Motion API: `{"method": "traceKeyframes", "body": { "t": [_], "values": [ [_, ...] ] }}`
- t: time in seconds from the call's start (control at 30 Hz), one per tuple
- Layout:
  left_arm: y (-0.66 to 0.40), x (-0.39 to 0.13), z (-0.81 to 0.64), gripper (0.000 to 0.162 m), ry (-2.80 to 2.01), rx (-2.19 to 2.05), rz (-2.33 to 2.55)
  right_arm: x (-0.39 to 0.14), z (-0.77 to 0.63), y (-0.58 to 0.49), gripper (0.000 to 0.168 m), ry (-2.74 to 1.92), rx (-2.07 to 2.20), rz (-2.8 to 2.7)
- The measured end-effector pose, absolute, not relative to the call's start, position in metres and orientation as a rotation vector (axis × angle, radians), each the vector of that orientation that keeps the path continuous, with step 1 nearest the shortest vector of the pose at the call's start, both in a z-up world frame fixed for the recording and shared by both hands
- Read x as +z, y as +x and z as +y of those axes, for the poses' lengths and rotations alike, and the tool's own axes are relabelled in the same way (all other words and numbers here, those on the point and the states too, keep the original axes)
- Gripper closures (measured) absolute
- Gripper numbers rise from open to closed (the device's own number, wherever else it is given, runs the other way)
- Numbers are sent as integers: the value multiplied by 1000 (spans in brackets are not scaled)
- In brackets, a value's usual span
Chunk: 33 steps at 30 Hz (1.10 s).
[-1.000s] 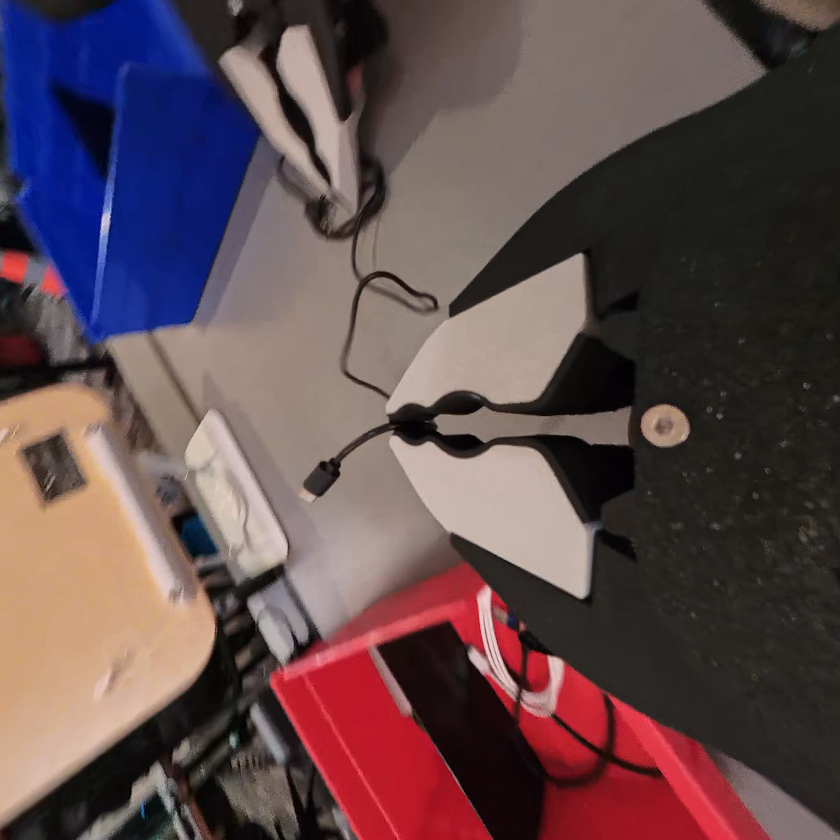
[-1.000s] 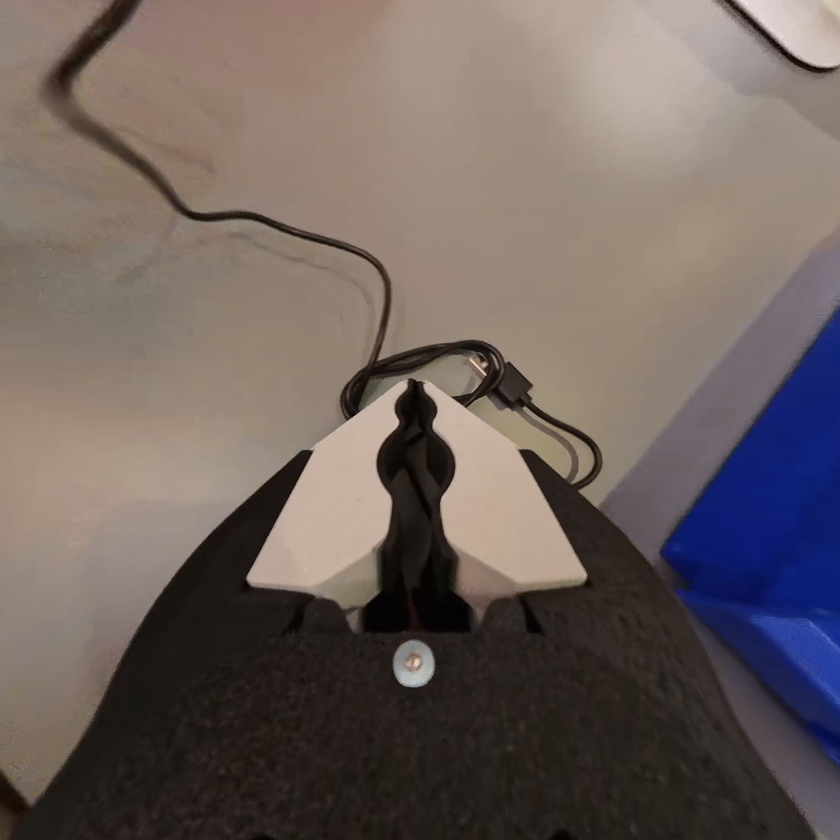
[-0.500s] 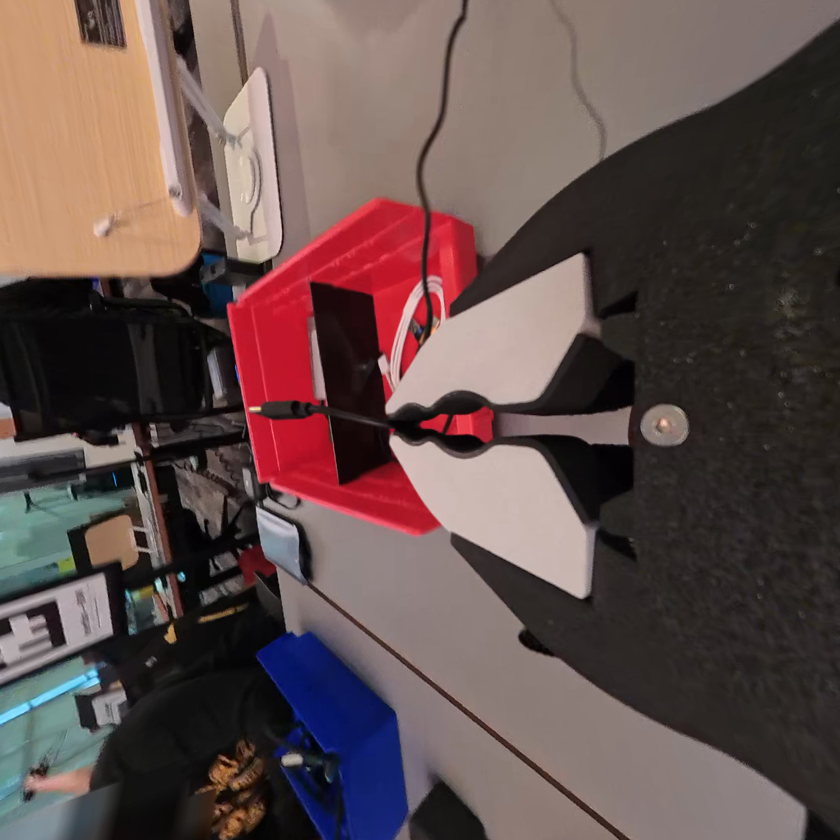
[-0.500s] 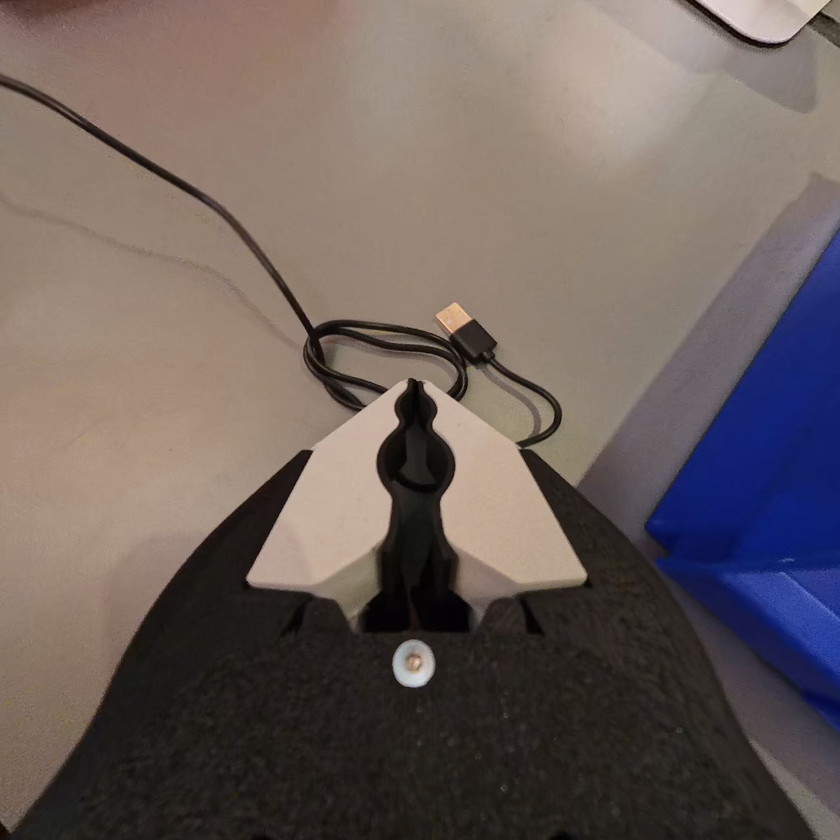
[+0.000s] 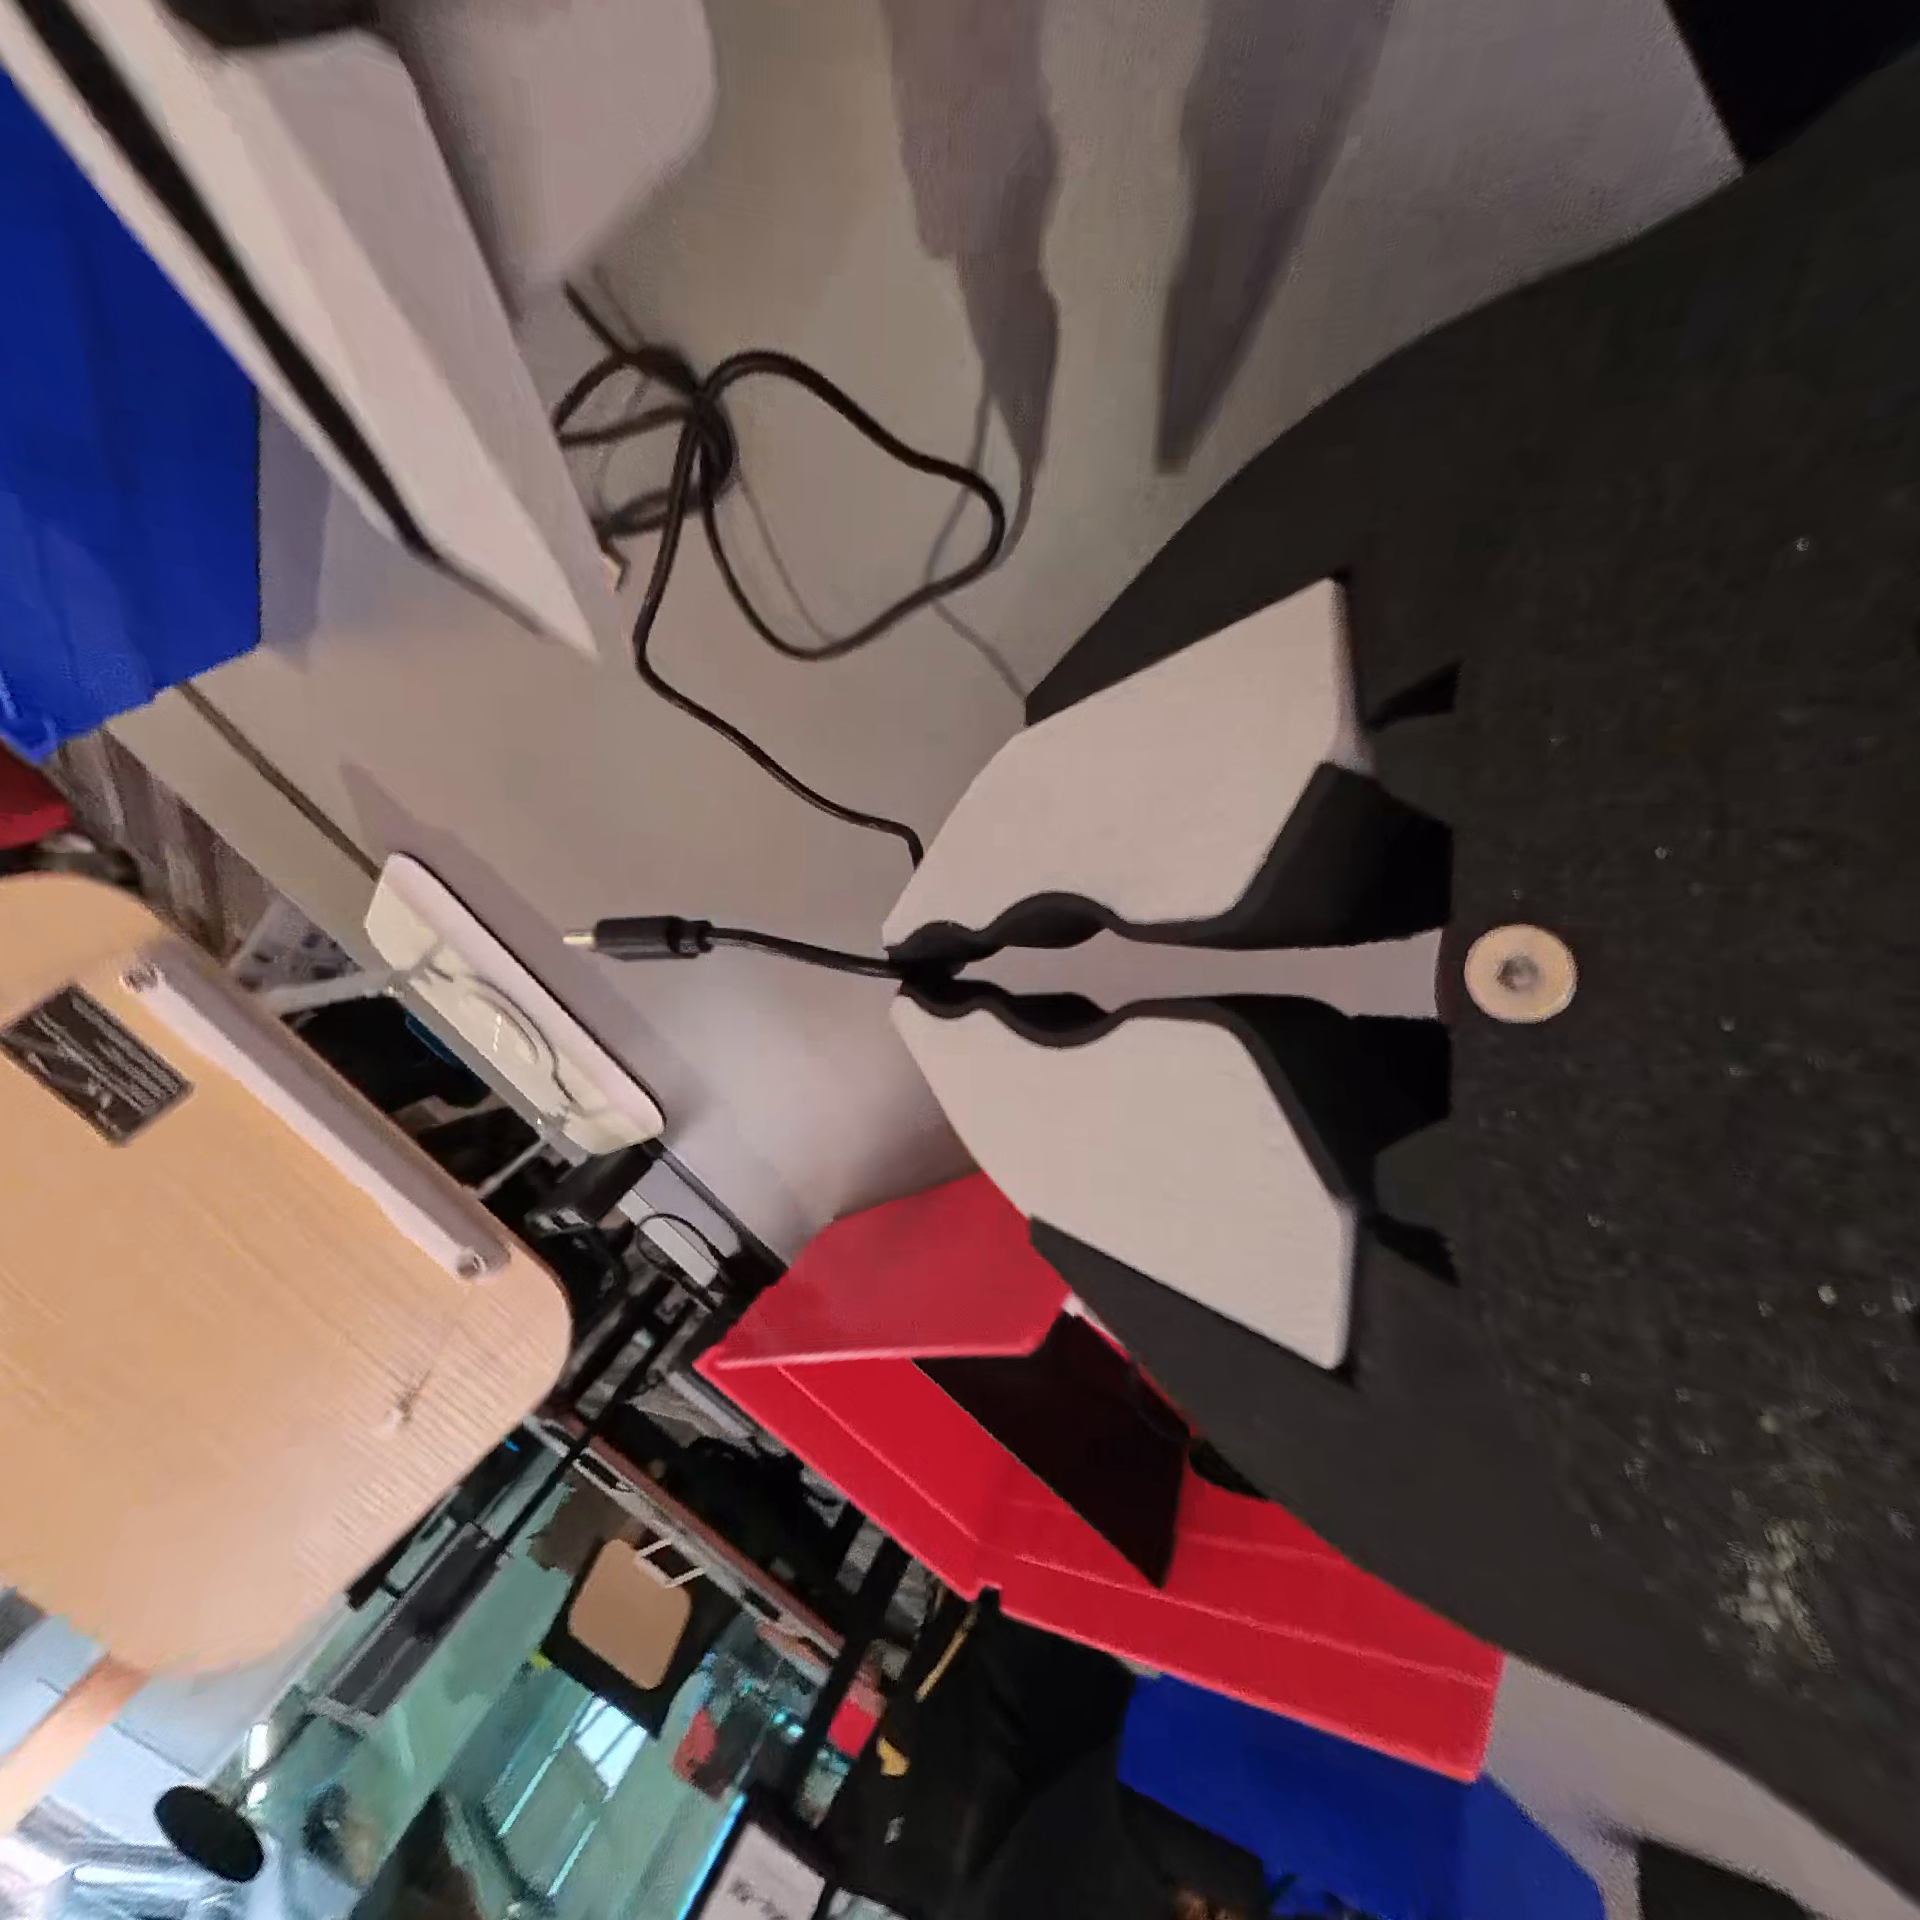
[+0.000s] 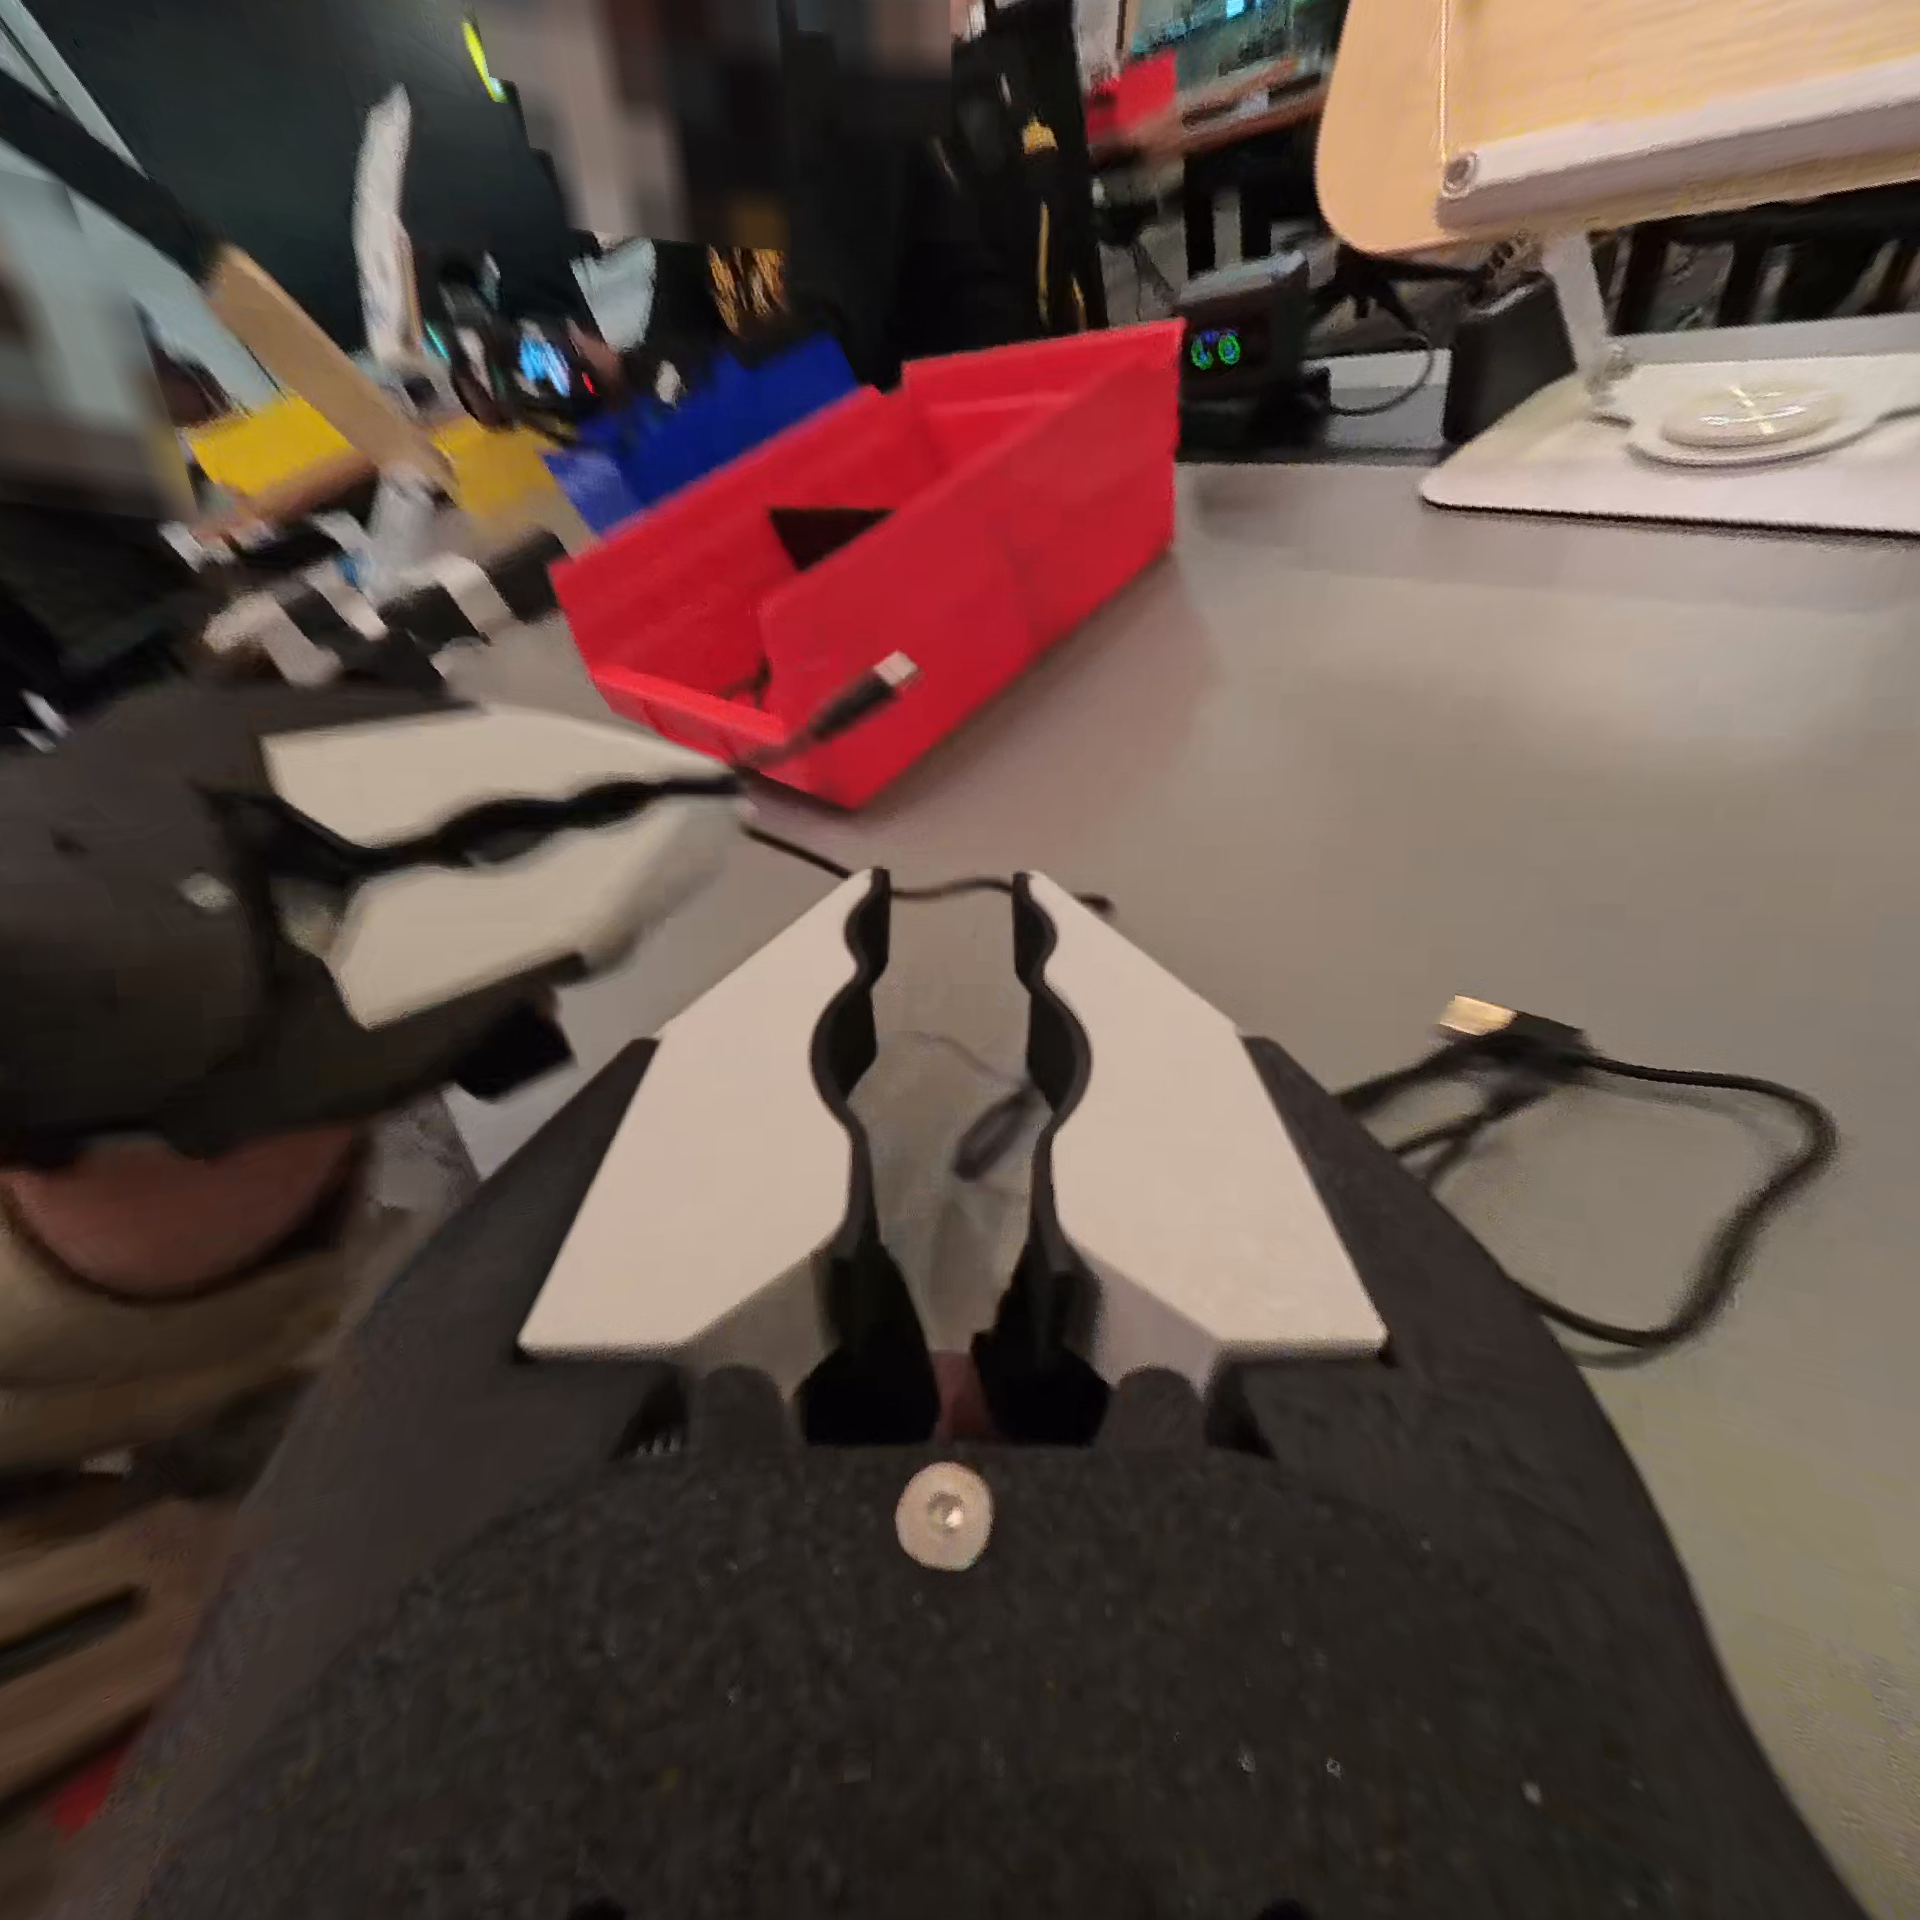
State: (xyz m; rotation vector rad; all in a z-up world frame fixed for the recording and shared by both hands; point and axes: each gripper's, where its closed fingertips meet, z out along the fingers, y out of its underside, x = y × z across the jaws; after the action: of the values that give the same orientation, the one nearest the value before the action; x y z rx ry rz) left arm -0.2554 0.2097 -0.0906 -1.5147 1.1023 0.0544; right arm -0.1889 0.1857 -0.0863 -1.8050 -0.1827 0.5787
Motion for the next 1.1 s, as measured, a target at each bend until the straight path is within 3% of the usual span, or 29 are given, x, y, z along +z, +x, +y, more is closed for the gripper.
{"method": "traceKeyframes", "body": {
  "t": [0.17, 0.33, 0.43, 0.5, 0.63, 0.7, 0.77, 0.93, 1.1],
  "values": [
    [-234, -102, 194, 159, -1479, 56, 1177, -93, 192, -205, 143, -1814, 767, -37],
    [-225, -107, 189, 160, -1498, 14, 1183, -87, 194, -207, 154, -1768, 969, 41],
    [-220, -111, 183, 159, -1508, -15, 1195, -88, 193, -213, 152, -1778, 1020, 32],
    [-217, -115, 181, 159, -1534, -58, 1188, -88, 193, -213, 166, -1774, 994, 23],
    [-213, -118, 180, 159, -1615, -225, 1161, -86, 193, -214, 168, -1766, 927, -31],
    [-211, -119, 177, 158, -1649, -329, 1145, -86, 193, -212, 168, -1772, 845, -81],
    [-208, -122, 171, 146, -1684, -454, 1156, -84, 197, -195, 168, -1768, 649, -135],
    [-218, -124, 171, 141, -1765, -682, 1121, -70, 200, -137, 168, -1741, -50, -411],
    [-221, -122, 174, 136, -1842, -934, 1100, -118, 188, -175, 167, -1822, -175, -817]
  ]
}}
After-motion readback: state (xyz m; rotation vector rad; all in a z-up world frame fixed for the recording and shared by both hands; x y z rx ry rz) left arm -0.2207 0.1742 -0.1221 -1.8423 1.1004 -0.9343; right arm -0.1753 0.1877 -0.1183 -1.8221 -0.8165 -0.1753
